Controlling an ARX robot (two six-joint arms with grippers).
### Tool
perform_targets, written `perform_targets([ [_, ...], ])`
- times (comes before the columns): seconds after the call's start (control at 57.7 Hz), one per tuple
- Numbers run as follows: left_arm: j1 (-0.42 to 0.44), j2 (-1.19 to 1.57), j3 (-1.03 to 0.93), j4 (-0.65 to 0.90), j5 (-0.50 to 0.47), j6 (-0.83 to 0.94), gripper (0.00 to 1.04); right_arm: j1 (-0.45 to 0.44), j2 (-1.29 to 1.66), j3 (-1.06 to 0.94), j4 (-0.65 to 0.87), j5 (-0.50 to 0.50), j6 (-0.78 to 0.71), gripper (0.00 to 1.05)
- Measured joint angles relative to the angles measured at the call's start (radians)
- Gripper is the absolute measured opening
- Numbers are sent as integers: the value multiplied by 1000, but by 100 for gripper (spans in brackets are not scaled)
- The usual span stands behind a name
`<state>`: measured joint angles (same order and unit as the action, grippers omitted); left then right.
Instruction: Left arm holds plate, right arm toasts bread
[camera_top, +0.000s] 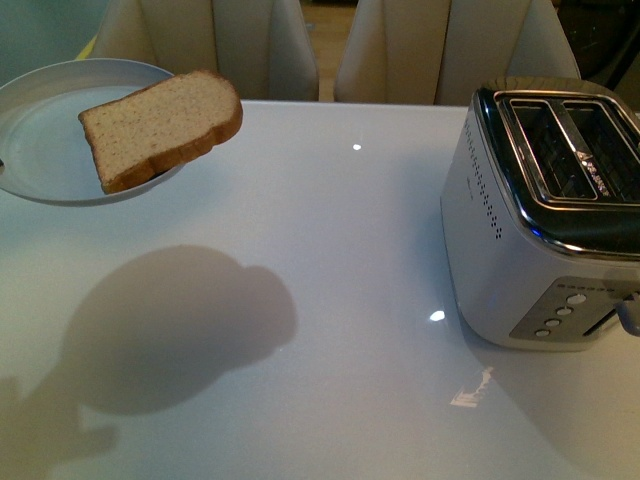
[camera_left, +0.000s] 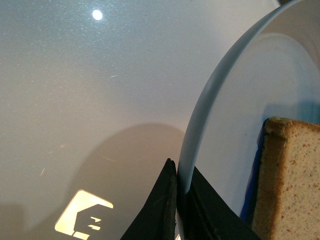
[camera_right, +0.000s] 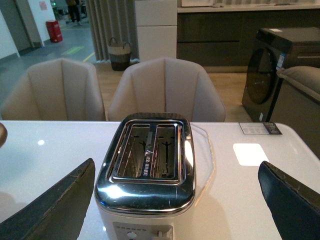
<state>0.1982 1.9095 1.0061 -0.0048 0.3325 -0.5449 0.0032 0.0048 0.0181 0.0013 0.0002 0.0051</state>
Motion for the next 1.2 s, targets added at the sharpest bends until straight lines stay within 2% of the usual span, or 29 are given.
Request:
perform_targets([
  [0.624, -157, -272, -37, -169, 15, -106, 3, 0, 0, 0, 0, 0, 0, 96],
  [0.988, -259, -290, 19, -220, 36, -107, 3, 0, 0, 0, 0, 0, 0, 96],
  [1.196, -354, -269, 93, -267, 40, -112, 3, 0, 0, 0, 0, 0, 0, 96],
])
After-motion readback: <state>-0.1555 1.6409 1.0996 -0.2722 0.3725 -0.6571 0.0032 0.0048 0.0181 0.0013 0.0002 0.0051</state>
